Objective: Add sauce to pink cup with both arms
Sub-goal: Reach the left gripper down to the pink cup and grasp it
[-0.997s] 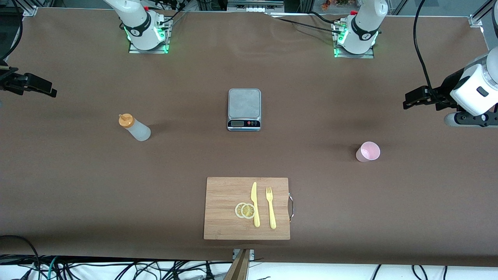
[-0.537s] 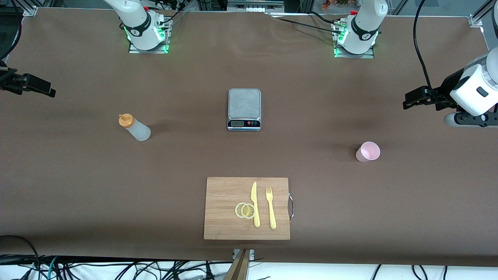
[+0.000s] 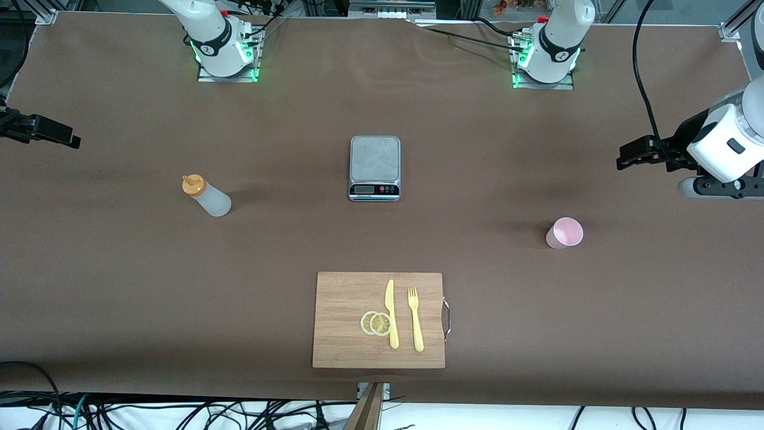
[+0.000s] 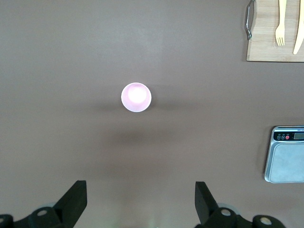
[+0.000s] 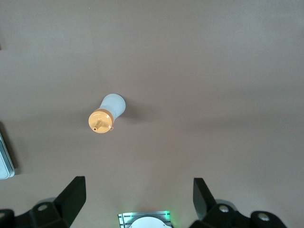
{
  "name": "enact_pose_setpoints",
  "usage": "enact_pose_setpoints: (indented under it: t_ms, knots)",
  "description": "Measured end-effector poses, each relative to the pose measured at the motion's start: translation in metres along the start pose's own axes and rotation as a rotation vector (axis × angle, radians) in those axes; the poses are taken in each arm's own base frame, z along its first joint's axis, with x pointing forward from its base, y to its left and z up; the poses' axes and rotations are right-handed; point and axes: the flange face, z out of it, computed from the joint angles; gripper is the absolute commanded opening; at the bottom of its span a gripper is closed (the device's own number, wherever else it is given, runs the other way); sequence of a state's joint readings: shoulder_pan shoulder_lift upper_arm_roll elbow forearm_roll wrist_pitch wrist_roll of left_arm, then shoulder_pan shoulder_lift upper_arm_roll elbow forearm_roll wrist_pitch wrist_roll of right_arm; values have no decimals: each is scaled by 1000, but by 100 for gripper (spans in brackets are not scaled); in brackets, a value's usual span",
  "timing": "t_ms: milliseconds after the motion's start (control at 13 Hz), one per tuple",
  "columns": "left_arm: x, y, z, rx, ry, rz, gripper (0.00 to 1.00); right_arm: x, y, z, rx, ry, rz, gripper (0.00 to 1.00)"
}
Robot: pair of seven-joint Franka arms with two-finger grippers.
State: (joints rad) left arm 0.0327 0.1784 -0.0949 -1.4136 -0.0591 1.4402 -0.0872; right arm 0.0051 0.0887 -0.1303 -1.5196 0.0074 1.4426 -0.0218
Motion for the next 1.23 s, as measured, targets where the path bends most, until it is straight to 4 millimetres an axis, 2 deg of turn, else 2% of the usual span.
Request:
enact_pose_setpoints:
  t_ms: [307,537,844,1227]
  knots:
    - [2,-1,3,0,-6,1,100,0,0,0,0,-2,0,100]
    - [11,-3,23,2,-40,-1,100,0,0,0,0,-1,0,100]
    - [34,-16,76,2,-62,-21,100,0,-2,0,1,0,-3,100]
    - [62,-42,175,7,2,-45,100,0,-4,-1,1,0,-7,100]
